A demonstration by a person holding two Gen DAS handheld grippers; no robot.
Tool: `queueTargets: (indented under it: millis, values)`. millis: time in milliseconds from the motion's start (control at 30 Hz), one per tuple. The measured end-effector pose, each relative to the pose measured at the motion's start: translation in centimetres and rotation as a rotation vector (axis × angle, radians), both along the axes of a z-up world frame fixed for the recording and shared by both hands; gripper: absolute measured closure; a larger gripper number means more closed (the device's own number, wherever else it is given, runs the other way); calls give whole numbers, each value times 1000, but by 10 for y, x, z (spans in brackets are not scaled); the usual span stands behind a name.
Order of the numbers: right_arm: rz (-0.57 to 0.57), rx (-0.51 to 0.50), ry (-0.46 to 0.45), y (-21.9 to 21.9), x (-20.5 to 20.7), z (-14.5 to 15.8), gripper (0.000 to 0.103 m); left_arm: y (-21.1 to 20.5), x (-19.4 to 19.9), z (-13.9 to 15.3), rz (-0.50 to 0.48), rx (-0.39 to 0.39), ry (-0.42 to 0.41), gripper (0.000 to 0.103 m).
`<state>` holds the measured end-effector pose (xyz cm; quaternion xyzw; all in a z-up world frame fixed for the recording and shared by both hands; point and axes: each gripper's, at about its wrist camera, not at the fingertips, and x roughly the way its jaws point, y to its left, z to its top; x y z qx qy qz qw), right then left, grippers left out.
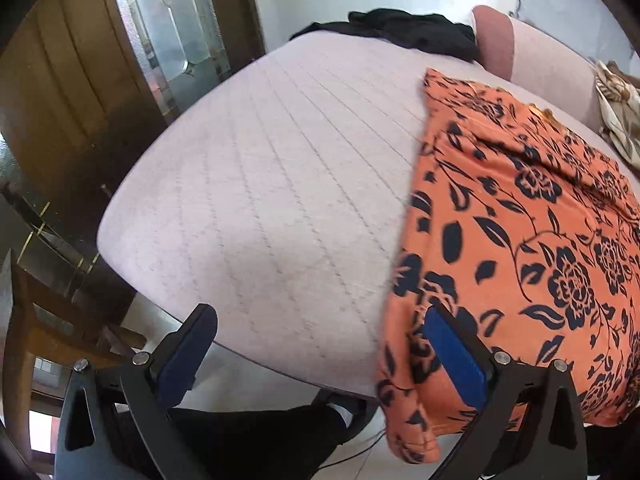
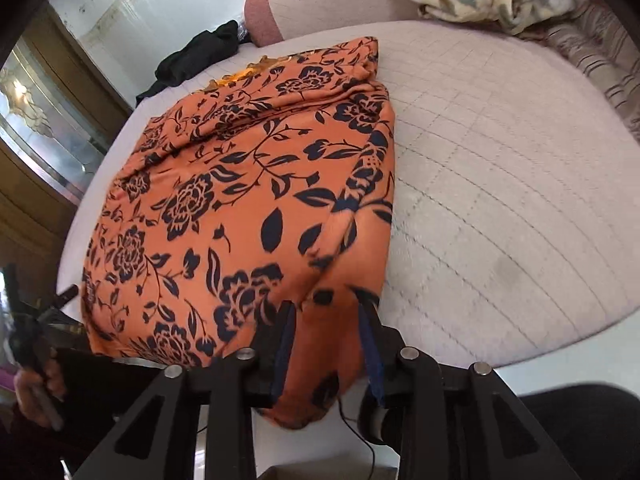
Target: Fold small clothes
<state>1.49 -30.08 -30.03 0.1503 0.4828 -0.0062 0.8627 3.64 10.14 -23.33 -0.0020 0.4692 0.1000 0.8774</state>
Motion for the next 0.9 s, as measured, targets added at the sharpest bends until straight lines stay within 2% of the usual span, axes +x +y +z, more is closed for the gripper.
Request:
queueTargets:
  millis: [100,200,233,333,367,400,433,500,600,667,767,800,867,900]
  values:
    - [22,-99,-63,19,-2,15,65,5,-5,3,8,-10,-9,0]
    - [75,-138,-137,47,2,26,34,10,-9,1,12,-27,3,0]
    - [109,-139,-161,59,3,27,35,10,-8,-1,11,-27,6,0]
    - [180,-192,-155,87,11,18,38,9,-12,-9,1,-54,40,0]
    - [189,-199,-139,91,13,12,44,7,-13,-12,-6,-64,52,0]
    - [198,-197,-104,93,17,4,63,5,-16,-14,-11,-66,58,0]
    - [204,-195,-62,95,22,-4,70,3,-18,-15,-18,-67,63,0]
    - [197,-207,16,86,24,-19,70,-2,-20,-16,-45,-87,72,0]
    - [187,-266,58,67,14,-20,70,-10,-24,-14,-92,-92,77,0]
    - [152,-329,96,44,5,-18,70,-18,-26,-13,-126,-94,74,1]
    - [58,-380,203,-3,-8,-20,68,-33,-28,-11,-191,-109,71,1]
    - [24,-370,213,-17,-13,-18,68,-37,-28,-12,-203,-102,76,1]
    - [-38,-277,189,-46,-23,-7,67,-45,-26,-17,-227,-78,103,1]
    - [-71,-214,167,-58,-27,-2,61,-48,-25,-20,-232,-74,118,1]
